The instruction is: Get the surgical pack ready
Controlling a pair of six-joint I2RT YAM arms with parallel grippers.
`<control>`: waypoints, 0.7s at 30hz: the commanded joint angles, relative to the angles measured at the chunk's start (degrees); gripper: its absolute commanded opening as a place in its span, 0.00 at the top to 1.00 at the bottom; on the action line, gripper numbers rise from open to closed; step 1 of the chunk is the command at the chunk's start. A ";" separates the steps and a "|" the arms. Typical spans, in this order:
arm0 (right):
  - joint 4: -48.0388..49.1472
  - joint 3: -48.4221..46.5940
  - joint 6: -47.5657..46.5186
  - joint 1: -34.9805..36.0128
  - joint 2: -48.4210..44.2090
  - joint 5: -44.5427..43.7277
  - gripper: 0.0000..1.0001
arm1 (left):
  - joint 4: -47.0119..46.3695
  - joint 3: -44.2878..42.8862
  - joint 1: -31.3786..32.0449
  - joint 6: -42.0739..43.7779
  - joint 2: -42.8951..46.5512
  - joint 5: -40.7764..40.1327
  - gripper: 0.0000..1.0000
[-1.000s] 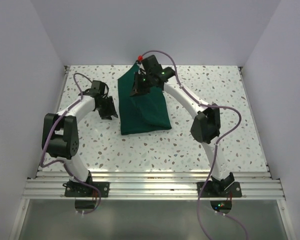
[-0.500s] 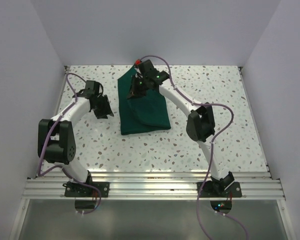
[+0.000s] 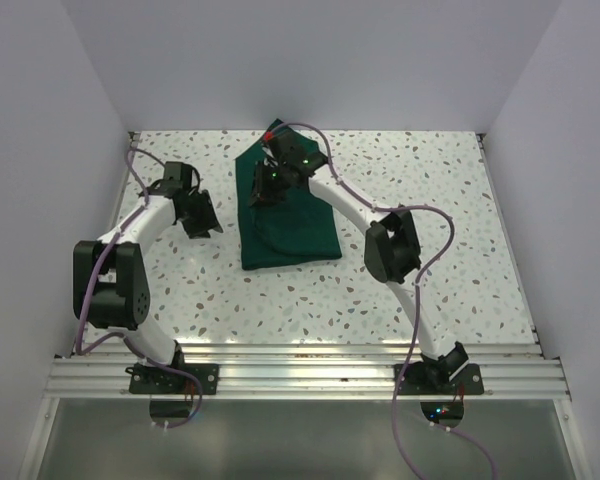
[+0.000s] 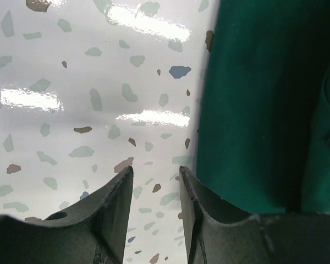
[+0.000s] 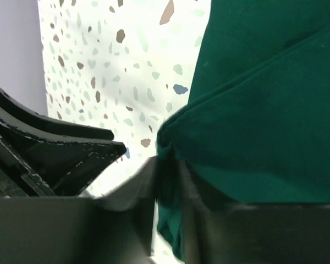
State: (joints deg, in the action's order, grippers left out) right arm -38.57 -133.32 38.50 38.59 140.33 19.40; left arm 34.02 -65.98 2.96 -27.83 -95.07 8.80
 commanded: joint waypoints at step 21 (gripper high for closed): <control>-0.38 28.77 -9.14 -16.97 -22.55 10.47 0.90 | -9.85 -6.36 0.11 -3.54 -3.72 22.58 0.78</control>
State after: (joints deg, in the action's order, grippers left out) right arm -40.71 -111.15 31.81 19.70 123.90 24.10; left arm 27.33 -70.63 2.72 -30.00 -96.88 26.00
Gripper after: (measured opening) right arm 0.137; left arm 0.226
